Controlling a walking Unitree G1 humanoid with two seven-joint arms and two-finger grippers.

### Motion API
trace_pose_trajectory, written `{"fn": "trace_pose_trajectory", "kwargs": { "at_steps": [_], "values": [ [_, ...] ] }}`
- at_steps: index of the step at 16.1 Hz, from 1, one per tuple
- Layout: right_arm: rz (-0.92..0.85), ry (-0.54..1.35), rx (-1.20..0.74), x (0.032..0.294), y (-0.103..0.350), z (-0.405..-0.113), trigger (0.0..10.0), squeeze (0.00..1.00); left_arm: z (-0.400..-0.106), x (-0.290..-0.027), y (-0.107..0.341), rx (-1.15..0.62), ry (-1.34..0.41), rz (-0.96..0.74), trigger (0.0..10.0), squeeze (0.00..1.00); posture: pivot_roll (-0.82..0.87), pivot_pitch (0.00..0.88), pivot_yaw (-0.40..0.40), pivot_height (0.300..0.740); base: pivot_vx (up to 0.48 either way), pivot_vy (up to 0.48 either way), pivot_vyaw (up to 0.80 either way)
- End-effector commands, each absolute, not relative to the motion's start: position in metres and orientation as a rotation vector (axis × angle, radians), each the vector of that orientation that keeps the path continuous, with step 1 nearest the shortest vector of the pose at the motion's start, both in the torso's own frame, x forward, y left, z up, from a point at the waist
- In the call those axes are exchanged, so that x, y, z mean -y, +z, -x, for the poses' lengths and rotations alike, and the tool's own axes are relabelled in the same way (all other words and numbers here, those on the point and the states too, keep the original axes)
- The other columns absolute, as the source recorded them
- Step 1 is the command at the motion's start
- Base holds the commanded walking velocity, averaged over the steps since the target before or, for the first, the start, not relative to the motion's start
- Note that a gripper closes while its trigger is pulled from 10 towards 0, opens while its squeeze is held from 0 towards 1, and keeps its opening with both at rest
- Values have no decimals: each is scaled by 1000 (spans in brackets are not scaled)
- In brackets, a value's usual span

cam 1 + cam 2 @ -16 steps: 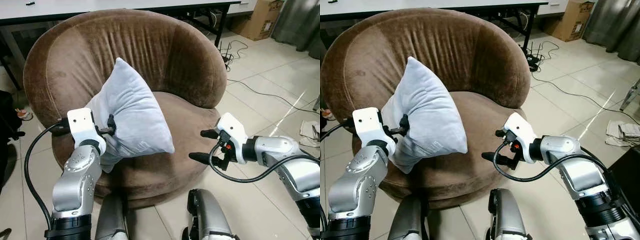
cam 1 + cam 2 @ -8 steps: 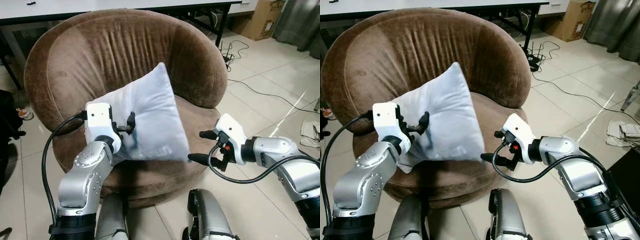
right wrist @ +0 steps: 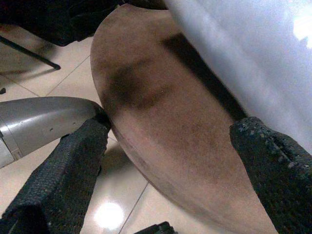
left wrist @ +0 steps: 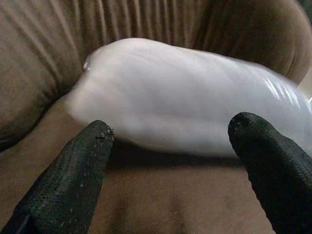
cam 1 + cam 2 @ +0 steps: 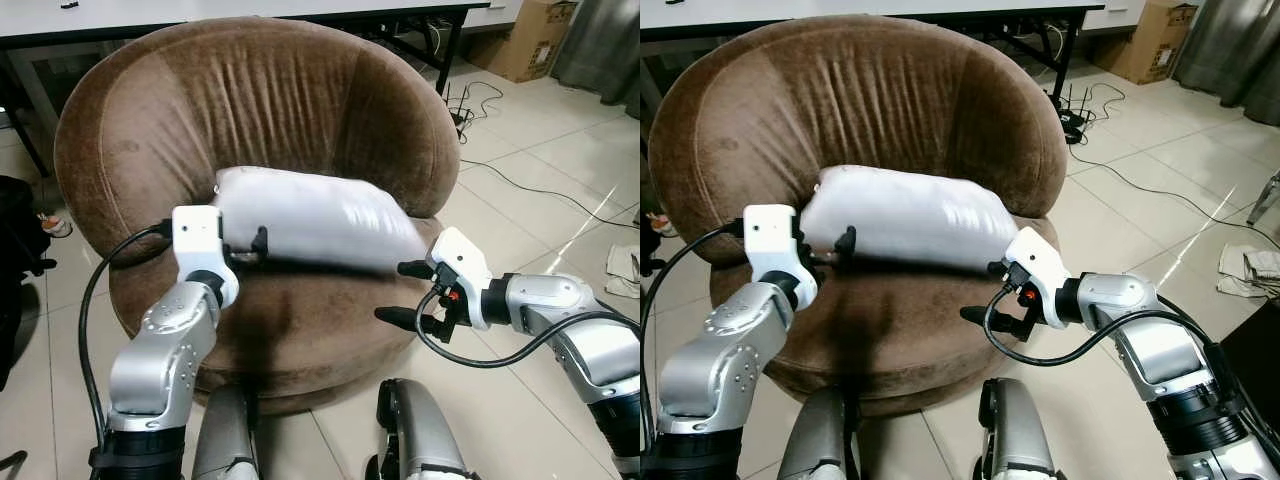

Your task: Move the pillow to the sofa from floor

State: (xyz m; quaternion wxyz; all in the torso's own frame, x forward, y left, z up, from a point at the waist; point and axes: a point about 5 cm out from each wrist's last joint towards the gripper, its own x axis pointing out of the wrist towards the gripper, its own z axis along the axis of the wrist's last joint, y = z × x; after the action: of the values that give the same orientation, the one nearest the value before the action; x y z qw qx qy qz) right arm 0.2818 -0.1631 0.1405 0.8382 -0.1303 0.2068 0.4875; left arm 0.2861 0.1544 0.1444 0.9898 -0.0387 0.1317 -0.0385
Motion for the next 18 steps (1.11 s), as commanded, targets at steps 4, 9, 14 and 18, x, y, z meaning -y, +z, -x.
{"fn": "trace_pose_trajectory", "kwargs": {
  "at_steps": [4,9,14,18],
  "values": [
    [284,1017,-440,164,140,-284,10000,0,-288,-156,146,-260,-44,80,10000,0,-136,0,-46,544,0,0,0],
    [272,1003,-418,161,140,-286,10000,0,-288,-162,146,-241,7,103,10000,0,-133,0,-46,544,0,0,0],
    [262,954,-403,154,135,-289,10000,0,-287,-162,137,-267,15,77,10000,0,-131,0,-44,544,0,0,0],
    [202,905,-376,138,131,-294,10000,0,-286,-158,128,-276,6,73,10000,0,-124,0,-36,544,0,0,0]
  ]
}}
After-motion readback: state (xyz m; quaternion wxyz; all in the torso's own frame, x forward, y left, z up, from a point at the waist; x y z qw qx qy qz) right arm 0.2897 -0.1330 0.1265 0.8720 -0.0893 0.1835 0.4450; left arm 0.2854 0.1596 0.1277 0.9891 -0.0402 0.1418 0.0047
